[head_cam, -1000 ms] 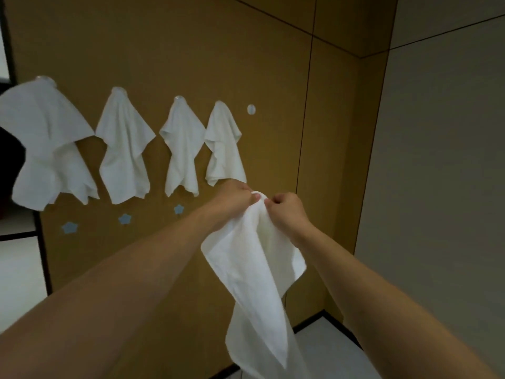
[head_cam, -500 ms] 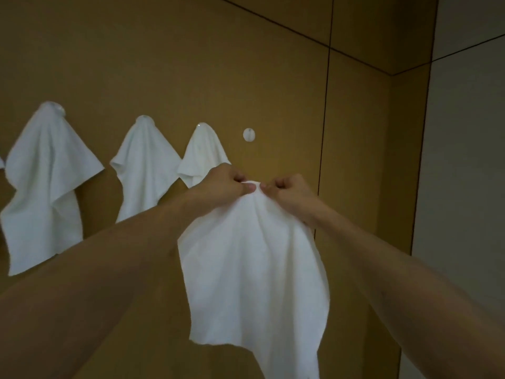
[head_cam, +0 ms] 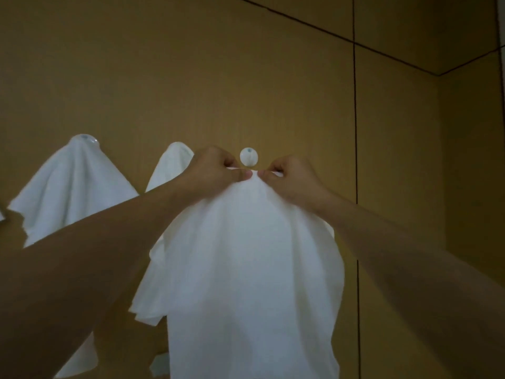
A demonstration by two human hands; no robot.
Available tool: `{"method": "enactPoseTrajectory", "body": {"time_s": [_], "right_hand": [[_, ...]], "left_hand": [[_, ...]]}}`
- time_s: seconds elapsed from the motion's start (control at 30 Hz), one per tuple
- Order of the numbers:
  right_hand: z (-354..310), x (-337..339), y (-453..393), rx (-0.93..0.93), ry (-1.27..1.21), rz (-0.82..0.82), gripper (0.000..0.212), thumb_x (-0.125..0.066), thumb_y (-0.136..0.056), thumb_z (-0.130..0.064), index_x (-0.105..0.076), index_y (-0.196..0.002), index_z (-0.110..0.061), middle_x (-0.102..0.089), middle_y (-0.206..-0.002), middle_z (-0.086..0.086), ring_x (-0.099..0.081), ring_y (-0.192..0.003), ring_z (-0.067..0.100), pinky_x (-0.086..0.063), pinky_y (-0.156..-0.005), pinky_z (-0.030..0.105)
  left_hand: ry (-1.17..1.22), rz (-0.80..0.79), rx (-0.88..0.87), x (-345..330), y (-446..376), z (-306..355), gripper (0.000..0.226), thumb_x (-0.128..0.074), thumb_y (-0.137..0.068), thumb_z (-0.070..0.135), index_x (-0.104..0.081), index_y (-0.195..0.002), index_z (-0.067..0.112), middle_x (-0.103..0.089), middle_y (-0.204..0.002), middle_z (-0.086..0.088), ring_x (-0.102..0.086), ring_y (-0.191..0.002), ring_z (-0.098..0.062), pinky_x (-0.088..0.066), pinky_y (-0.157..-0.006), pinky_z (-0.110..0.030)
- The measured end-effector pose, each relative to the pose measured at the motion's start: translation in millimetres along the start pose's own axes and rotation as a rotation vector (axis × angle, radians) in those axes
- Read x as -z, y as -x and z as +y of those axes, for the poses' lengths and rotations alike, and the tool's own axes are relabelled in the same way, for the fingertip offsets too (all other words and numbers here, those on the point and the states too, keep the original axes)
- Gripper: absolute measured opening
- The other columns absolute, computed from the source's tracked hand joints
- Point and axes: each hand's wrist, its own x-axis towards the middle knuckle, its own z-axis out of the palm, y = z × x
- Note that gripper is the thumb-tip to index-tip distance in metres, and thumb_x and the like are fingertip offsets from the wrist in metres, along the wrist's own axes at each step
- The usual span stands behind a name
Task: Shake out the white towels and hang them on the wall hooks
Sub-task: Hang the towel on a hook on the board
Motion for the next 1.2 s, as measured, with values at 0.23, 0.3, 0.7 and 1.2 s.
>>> {"method": "enactPoseTrajectory", "body": {"time_s": [0.23, 0.3, 0.7, 1.2], "right_hand": [[48, -42, -112, 0.045, 0.116, 0.115, 0.033, -0.059, -0.092, -0.049, -0.066, -0.084, -0.017, -0.066, -0.086, -0.001, -0.06, -0.083, 0.017, -0.04, -0.068, 0.028], [58, -49, -137, 0.044, 0.103, 0.171, 0.03, -0.063, -0.09, -0.046, -0.067, -0.087, -0.017, -0.067, -0.089, -0.001, -0.06, -0.085, 0.016, -0.041, -0.069, 0.028], [96, -126, -113, 0.178, -0.233, 0.472, 0.02, -0.049, -0.099, -0.035, -0.069, -0.1, -0.03, -0.068, -0.085, -0.013, -0.057, -0.076, 0.006, -0.039, -0.066, 0.026], [107, -151, -6, 0.109, -0.219, 0.099, 0.055, -0.023, -0.104, -0.044, -0.027, -0.152, -0.015, -0.049, -0.133, 0.008, -0.049, -0.114, 0.023, -0.04, -0.099, 0.04]], "left_hand": [[-0.192, 0.312, -0.031, -26, -101, -42, 0.019, -0.065, -0.085, 0.036, -0.075, -0.09, 0.02, -0.069, -0.088, 0.002, -0.062, -0.089, -0.016, -0.041, -0.074, -0.025], [-0.239, 0.375, -0.028, -32, -125, -47, 0.017, -0.064, -0.084, 0.033, -0.074, -0.093, 0.023, -0.07, -0.096, 0.003, -0.062, -0.094, -0.016, -0.039, -0.075, -0.023], [-0.338, 0.605, -0.119, -113, -112, -60, 0.027, -0.045, -0.1, 0.029, -0.07, -0.102, 0.018, -0.07, -0.091, 0.001, -0.062, -0.085, -0.016, -0.047, -0.079, -0.035], [-0.037, 0.492, 0.291, -187, -18, -35, 0.052, -0.028, -0.107, 0.035, -0.021, -0.156, 0.018, -0.023, -0.16, 0.003, -0.03, -0.143, -0.013, -0.029, -0.118, -0.038]]}}
